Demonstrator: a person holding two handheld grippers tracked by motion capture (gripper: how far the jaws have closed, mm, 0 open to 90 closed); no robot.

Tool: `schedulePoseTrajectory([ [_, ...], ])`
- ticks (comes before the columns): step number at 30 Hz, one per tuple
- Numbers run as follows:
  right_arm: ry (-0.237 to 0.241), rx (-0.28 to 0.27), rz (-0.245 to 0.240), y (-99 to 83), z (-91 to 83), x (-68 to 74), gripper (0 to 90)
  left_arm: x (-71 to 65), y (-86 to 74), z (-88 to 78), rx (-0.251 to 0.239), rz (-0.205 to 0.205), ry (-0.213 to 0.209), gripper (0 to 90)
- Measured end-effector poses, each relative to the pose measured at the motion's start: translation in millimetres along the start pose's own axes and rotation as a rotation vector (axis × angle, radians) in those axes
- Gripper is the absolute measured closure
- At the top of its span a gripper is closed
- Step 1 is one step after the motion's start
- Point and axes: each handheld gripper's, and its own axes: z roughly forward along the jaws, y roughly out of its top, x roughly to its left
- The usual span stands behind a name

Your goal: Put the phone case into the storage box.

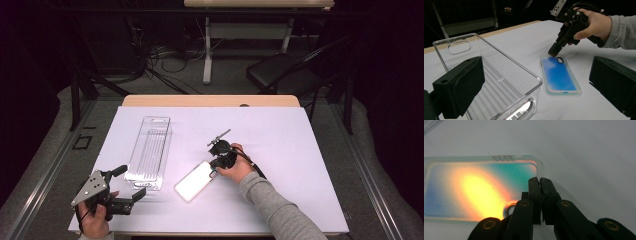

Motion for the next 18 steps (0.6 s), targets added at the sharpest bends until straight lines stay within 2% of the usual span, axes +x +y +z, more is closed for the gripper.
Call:
schedulePoseTrajectory([
  [18, 0.016, -0.002, 0.008, -0.6, -0.6, 0.2, 87.8, 0.2, -0.1, 0.0, 0.002, 0.0, 0.001, 0.3],
])
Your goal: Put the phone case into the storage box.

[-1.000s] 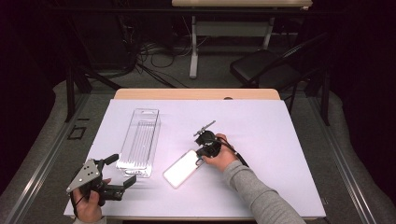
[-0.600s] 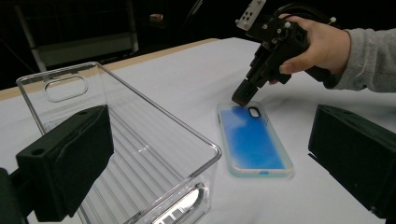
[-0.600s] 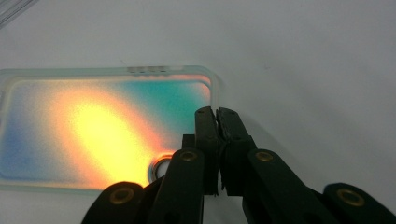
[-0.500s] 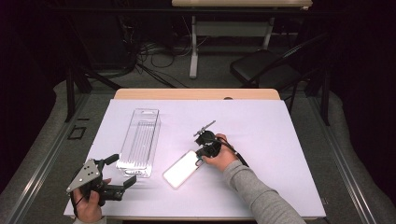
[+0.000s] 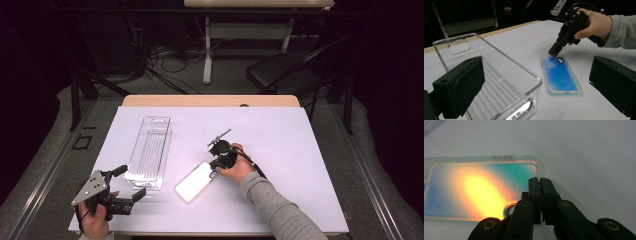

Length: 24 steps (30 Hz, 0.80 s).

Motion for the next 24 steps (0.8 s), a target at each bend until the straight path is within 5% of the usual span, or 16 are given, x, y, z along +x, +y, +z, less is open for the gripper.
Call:
schedulePoseTrajectory([
  [24, 0.003, -0.015, -0.025, -1.0, -9.7, 2.1, 87.9, -1.3, 0.4, 0.8, 0.003, -0.005, -0.01, 0.3],
])
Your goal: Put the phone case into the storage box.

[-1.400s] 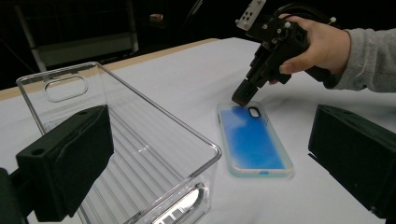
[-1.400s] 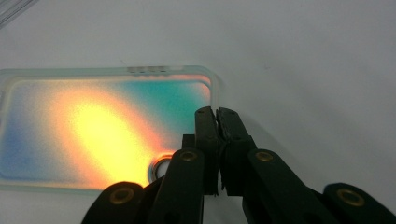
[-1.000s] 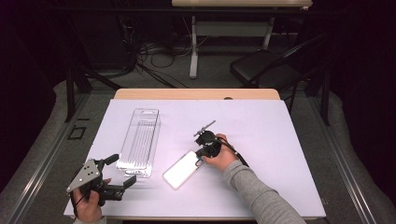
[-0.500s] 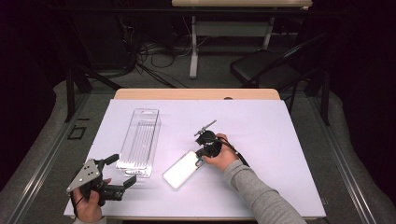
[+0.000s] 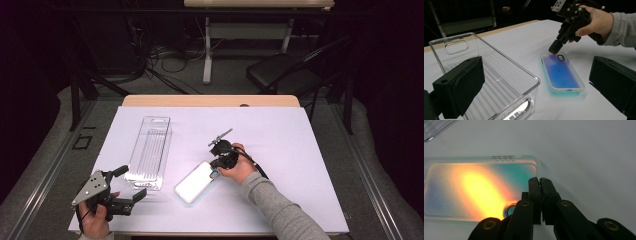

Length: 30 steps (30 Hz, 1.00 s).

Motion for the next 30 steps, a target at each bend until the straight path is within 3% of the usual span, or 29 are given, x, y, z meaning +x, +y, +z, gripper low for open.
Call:
schedulePoseTrajectory([
  [14, -0.01, -0.018, -0.035, -3.3, -19.3, 4.8, 87.9, -3.4, 1.9, 2.1, 0.003, -0.014, -0.018, 0.3],
  [24, -0.012, -0.033, -0.067, -5.1, -28.4, 9.5, 87.9, -9.7, 6.9, 6.2, 0.028, -0.023, -0.08, 2.5],
  [30, -0.018, -0.038, -0.086, -6.2, -34.1, 10.6, 87.9, -9.4, 8.5, 8.8, 0.036, -0.062, -0.117, 2.5],
])
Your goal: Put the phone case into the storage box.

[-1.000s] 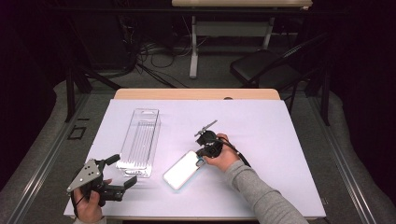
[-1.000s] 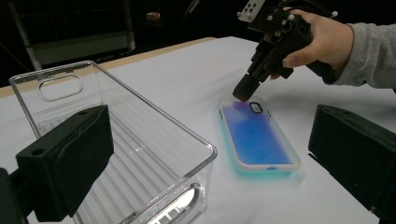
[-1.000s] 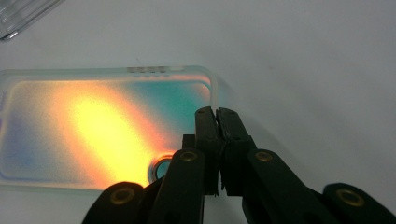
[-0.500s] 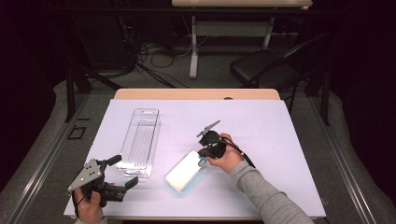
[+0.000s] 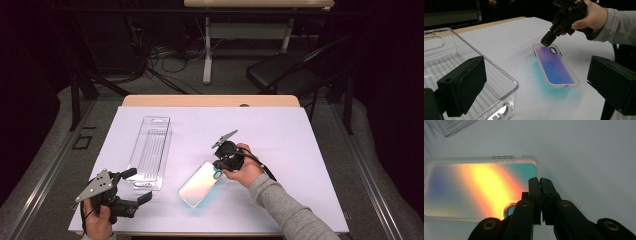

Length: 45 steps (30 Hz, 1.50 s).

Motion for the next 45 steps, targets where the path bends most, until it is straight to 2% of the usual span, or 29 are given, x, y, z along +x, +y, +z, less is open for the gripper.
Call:
schedulePoseTrajectory([
  [10, -0.023, -0.005, -0.024, 0.7, -10.5, 0.9, 87.9, -3.9, 3.9, 10.1, 0.071, -0.002, -0.067, 2.5],
  [15, -0.054, -0.017, -0.049, 4.3, -19.7, 0.2, 87.9, -4.7, 5.5, 12.2, 0.076, -0.005, -0.084, 2.5],
  [21, -0.113, -0.026, -0.075, 7.5, -30.2, -2.1, 87.9, -3.5, 5.5, 12.2, 0.08, -0.011, -0.076, 2.5],
  [26, -0.154, -0.025, -0.103, 7.9, -34.3, -5.9, 87.9, -3.6, 5.7, 12.7, 0.079, -0.017, -0.08, 2.5],
  [29, -0.169, -0.02, -0.097, 7.2, -35.9, -7.1, 87.9, -3.1, 6.1, 14.0, 0.084, -0.025, -0.096, 2.5],
  [36, -0.203, -0.027, -0.123, 7.2, -38.0, -6.6, 87.9, -4.3, 7.9, 18.8, 0.099, -0.038, -0.115, 2.5],
  [39, -0.228, -0.027, -0.154, 8.4, -39.1, -4.9, 87.9, -4.2, 8.9, 20.7, 0.104, -0.051, -0.12, 2.4],
  [45, -0.246, -0.037, -0.172, 10.3, -42.0, -1.7, 87.8, -2.3, 13.7, 24.8, 0.098, -0.091, -0.139, 2.4],
])
